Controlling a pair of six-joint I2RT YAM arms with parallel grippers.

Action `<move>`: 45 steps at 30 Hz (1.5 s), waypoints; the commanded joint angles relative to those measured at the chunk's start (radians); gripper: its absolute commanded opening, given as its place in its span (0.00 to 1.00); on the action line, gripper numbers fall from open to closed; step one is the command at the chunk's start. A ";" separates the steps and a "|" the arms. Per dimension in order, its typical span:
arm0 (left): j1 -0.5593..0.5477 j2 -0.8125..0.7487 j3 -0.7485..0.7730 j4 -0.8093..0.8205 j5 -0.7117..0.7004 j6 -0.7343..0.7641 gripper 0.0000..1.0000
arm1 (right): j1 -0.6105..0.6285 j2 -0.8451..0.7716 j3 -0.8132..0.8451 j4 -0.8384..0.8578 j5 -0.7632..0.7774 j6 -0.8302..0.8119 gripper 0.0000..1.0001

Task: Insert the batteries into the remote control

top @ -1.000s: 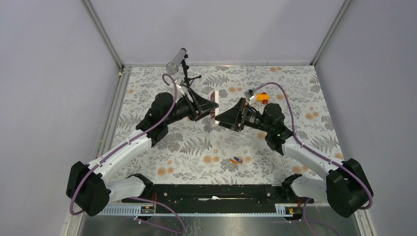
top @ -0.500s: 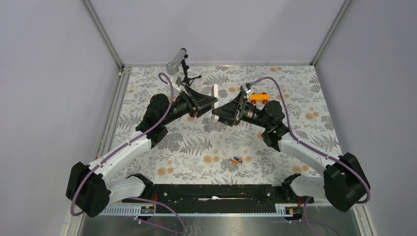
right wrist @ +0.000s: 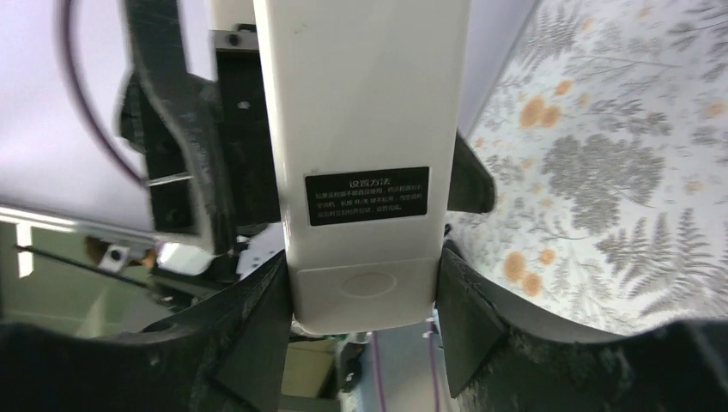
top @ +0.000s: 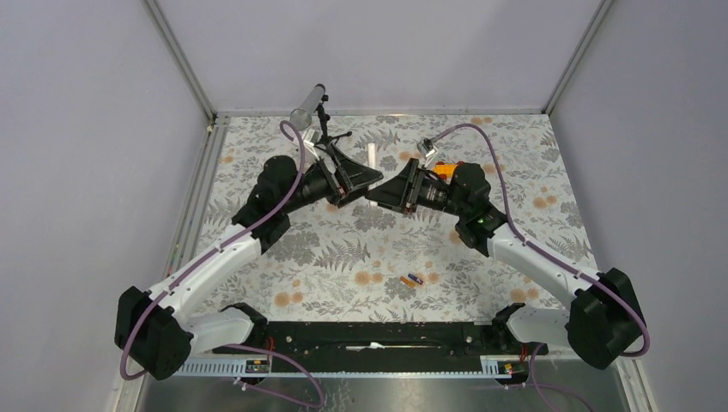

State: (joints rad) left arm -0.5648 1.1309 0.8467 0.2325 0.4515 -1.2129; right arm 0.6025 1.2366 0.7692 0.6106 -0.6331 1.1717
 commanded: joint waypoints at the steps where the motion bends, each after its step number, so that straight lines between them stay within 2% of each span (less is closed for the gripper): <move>1: 0.012 0.018 0.233 -0.332 0.017 0.263 0.99 | 0.008 -0.057 0.106 -0.302 0.064 -0.336 0.40; 4: 0.015 0.055 0.352 -0.558 -0.056 0.381 0.99 | 0.009 -0.083 0.113 -0.412 0.115 -0.464 0.40; 6: 0.017 0.062 0.391 -0.624 -0.093 0.416 0.99 | 0.010 -0.094 0.125 -0.482 0.142 -0.533 0.40; 20: 0.017 0.159 0.389 -0.649 -0.048 0.387 0.97 | 0.093 -0.052 0.195 -0.655 0.287 -0.760 0.38; 24: 0.018 0.178 0.399 -0.697 -0.052 0.375 0.84 | 0.121 -0.046 0.223 -0.711 0.331 -0.837 0.38; 29: 0.017 0.172 0.354 -0.646 -0.015 0.303 0.64 | 0.143 -0.021 0.255 -0.761 0.406 -0.897 0.38; 33: 0.017 0.170 0.325 -0.615 -0.008 0.275 0.54 | 0.181 0.013 0.287 -0.789 0.445 -0.948 0.39; 37: 0.017 0.169 0.312 -0.608 -0.007 0.264 0.51 | 0.220 0.046 0.321 -0.821 0.478 -0.984 0.40; 39: 0.017 0.160 0.301 -0.611 -0.026 0.265 0.44 | 0.226 0.048 0.320 -0.810 0.477 -0.984 0.40; 45: 0.017 0.108 0.250 -0.563 -0.066 0.260 0.13 | 0.232 0.054 0.324 -0.804 0.464 -0.975 0.41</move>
State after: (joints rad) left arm -0.5533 1.2949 1.1152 -0.4095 0.3992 -0.9405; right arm 0.8246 1.2915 1.0443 -0.2173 -0.1921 0.2123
